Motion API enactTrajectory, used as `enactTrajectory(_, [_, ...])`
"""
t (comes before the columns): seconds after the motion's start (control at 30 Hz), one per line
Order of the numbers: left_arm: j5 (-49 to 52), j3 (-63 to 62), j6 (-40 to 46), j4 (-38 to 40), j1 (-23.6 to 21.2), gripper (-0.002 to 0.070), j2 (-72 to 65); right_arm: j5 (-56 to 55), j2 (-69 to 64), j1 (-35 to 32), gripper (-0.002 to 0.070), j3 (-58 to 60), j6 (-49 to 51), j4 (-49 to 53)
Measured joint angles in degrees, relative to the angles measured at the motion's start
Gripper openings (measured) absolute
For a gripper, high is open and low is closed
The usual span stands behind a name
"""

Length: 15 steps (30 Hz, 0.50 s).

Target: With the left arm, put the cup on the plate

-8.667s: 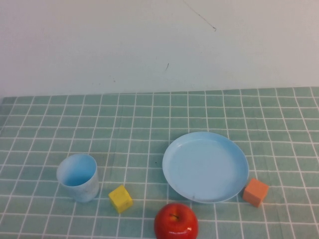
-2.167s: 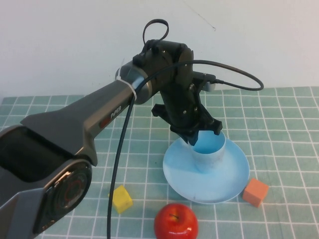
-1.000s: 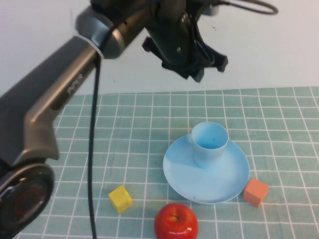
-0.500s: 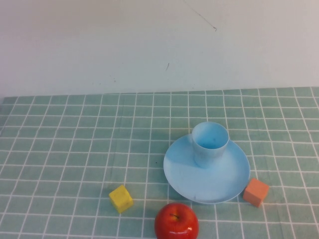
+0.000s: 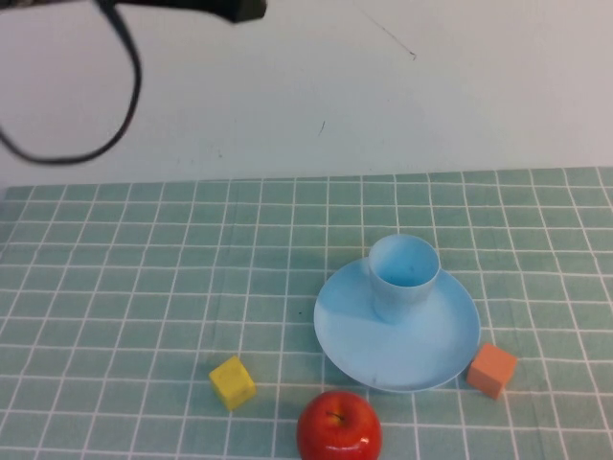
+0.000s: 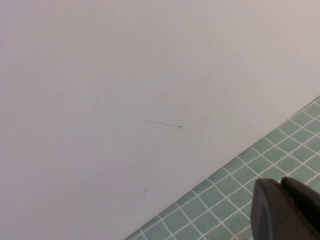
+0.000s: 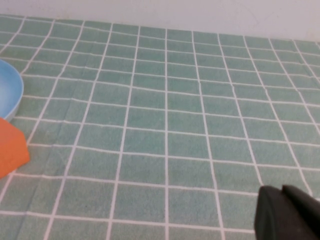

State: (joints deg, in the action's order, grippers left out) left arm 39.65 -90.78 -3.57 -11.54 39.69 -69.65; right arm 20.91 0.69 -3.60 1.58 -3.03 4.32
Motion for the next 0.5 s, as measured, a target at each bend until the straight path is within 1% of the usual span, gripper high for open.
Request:
enactTrajectory(0.1, [-1.4, 4.86, 0.0, -0.56, 0.09, 0.0003, 3.54, 0.0, 0.0, 0.0, -0.0002, 0.0, 0.0, 0.0])
enactTrajectory(0.2, [-0.22, 6.95, 0.0, -0.77, 0.13, 0.0002, 5.56, 0.0, 0.0, 0.0, -0.0002, 0.0, 0.0, 0.0])
enactTrajectory(0.4, [6.72, 7.46, 3.25, -4.13, 0.27, 0.0002, 6.21, 0.0, 0.0, 0.0, -0.0002, 0.0, 0.0, 0.0])
enactTrajectory(0.5, [10.69, 7.55, 3.57, -5.18, 0.27, 0.0002, 6.21, 0.0, 0.0, 0.0, -0.0002, 0.0, 0.0, 0.0])
